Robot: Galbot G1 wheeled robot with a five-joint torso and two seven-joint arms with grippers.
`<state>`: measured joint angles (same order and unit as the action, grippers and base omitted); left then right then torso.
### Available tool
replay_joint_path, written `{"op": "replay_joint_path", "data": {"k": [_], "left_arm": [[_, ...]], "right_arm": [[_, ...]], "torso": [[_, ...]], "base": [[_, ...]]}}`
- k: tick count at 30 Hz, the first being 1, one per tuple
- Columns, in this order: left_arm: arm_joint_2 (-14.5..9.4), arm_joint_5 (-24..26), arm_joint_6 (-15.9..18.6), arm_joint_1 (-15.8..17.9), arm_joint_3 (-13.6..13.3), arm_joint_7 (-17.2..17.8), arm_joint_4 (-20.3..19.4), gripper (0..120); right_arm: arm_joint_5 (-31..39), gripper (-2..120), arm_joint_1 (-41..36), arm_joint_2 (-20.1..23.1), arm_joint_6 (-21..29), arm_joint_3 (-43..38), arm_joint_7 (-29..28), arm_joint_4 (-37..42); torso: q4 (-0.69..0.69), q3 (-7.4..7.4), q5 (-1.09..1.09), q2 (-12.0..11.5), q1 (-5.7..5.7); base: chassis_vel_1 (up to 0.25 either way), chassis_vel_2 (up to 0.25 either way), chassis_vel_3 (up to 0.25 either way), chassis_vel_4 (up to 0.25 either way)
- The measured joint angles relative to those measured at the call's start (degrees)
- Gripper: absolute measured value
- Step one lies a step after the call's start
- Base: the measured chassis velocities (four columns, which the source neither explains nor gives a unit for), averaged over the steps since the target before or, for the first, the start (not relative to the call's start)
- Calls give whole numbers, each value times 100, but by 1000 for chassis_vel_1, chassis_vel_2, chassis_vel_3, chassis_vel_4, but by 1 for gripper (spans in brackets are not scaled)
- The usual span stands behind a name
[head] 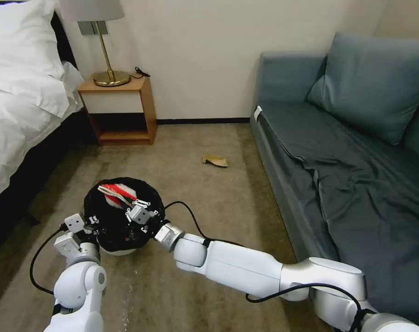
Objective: Pick up the trash bin, then pick up the garbage on the floor and place it into the trash bin.
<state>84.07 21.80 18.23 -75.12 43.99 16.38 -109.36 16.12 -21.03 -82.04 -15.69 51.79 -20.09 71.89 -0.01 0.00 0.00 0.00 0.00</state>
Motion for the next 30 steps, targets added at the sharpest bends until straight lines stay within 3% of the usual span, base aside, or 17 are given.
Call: {"op": "replay_joint_path", "data": {"k": [3,4,9,13,15,16,19,23,25,30], "left_arm": [[-14,16,0,-23,13,-24,-9,5],[-21,22,1,-30,24,-30,-11,5],[-33,40,9,-29,33,-38,-18,5],[-81,86,23,28,37,-73,-11,5],[-88,94,27,37,36,-83,-8,5],[-119,117,52,65,32,-143,-2,5],[-178,134,73,100,29,-222,-1,5],[-226,150,87,107,15,-270,-13,5],[-276,200,88,82,8,-385,-62,5],[-352,251,69,25,43,-546,-74,5]], "right_arm": [[-5,40,-52,34,30,-36,-19,32],[-19,48,-96,50,27,-69,-20,40],[-10,62,-126,73,13,-304,-93,169],[67,81,-217,231,223,-1171,-467,591],[82,82,-248,260,272,-1283,-545,643],[252,90,-422,385,554,-1705,-849,874],[475,98,-789,553,863,-2404,-1181,1174],[246,99,-1186,674,1001,-3141,-1228,1355],[-180,100,-1852,746,954,-4198,-974,1597],[-475,100,-2821,677,863,-5348,-659,2068]], "torso": [[0,0,0,0,0],[0,0,0,0,0],[1,0,0,0,0],[2,0,1,0,0],[2,0,1,0,0],[0,0,0,0,0],[0,0,1,0,0],[0,0,1,0,0],[0,0,2,0,0],[-1,0,2,0,0]], "base": [[0,0,0,0],[0,0,0,0],[0,0,0,0],[0,0,0,0],[0,0,0,0],[0,0,0,0],[0,0,0,0],[0,0,0,0],[0,0,0,0],[0,0,0,0]]}}
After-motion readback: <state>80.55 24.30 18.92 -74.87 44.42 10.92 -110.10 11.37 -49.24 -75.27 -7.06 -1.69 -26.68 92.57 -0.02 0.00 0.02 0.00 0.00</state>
